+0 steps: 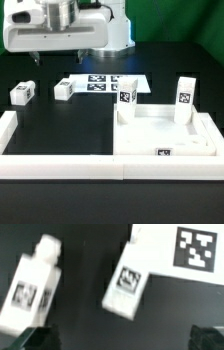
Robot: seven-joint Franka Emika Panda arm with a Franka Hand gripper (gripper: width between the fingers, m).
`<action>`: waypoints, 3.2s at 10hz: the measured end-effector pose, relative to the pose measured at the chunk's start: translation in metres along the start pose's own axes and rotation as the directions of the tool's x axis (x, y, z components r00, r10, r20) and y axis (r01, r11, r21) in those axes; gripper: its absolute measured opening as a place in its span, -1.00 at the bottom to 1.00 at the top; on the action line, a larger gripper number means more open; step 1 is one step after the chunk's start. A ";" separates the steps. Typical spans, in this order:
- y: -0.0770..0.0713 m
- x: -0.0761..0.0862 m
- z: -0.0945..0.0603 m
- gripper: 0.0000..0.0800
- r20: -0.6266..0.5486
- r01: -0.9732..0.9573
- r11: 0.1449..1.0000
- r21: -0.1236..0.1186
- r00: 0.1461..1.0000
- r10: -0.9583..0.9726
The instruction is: Assemble square table
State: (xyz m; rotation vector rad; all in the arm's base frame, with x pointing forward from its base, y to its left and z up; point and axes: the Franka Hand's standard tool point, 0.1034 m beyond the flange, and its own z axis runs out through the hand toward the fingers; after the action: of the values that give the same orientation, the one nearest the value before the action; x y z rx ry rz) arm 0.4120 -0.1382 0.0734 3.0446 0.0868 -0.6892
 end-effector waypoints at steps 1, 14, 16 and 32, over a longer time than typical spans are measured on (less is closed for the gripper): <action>-0.002 -0.002 0.015 0.62 0.023 -0.032 0.999 -0.007 0.999 0.032; -0.007 0.010 0.021 0.62 0.494 -0.033 0.999 -0.014 0.869 0.036; -0.007 0.013 0.023 0.62 0.481 -0.011 1.000 -0.007 0.876 0.013; -0.005 0.007 0.075 0.62 0.486 -0.010 1.000 -0.028 0.874 0.022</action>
Offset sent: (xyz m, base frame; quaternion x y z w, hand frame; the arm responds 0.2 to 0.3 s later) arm 0.0000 0.0000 0.0000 0.0000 0.0000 0.0000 1.0000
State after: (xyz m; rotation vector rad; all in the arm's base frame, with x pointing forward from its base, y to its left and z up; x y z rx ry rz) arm 0.3860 -0.1350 0.0023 2.7393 0.0597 -1.4116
